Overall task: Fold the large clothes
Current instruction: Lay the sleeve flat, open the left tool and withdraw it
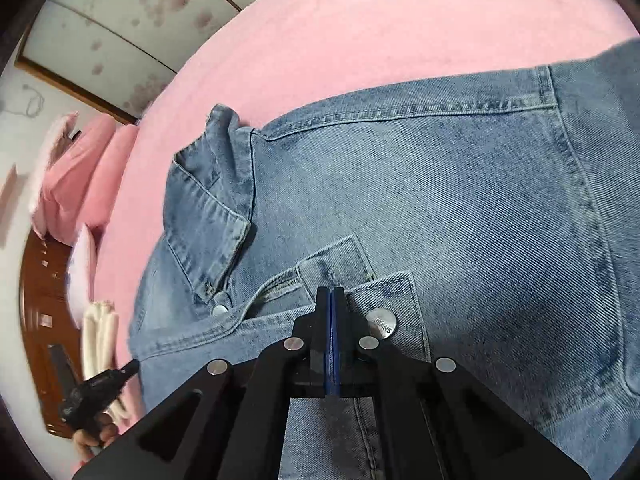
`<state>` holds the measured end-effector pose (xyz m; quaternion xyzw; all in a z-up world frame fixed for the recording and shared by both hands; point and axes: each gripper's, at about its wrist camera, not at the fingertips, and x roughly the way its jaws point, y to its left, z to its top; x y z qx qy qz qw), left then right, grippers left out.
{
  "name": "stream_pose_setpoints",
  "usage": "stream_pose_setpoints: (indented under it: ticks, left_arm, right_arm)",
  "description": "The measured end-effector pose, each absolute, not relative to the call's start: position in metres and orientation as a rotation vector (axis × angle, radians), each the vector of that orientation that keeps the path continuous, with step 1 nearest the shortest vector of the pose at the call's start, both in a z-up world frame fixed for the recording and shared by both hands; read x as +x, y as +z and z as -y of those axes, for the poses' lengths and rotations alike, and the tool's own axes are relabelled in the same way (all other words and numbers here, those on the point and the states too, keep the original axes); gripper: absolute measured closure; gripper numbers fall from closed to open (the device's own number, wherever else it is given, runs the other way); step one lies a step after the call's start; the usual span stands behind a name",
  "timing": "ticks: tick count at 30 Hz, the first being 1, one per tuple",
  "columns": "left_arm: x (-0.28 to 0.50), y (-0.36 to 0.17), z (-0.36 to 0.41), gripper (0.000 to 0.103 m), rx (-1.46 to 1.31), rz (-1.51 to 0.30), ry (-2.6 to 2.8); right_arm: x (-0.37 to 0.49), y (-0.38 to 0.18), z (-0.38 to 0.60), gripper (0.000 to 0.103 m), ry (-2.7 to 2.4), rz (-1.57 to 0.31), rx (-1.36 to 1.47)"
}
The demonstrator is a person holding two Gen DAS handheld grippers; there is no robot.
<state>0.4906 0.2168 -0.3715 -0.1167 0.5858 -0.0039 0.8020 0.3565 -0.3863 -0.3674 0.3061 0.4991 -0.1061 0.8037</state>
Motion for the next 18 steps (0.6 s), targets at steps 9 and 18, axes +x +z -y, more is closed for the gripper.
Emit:
stream_pose_setpoints:
  ticks: [9, 18]
  left_arm:
    - [0.43, -0.328, -0.215, 0.101, -0.159, -1.324, -0.051]
    - [0.342, -0.318, -0.129, 0.089, -0.064, -1.425, -0.028]
  right_arm:
    - [0.365, -0.326, 0.245, 0.103, -0.348, -1.145, 0.482]
    - [0.272, -0.284, 0.158, 0.049, -0.329, -1.202, 0.459]
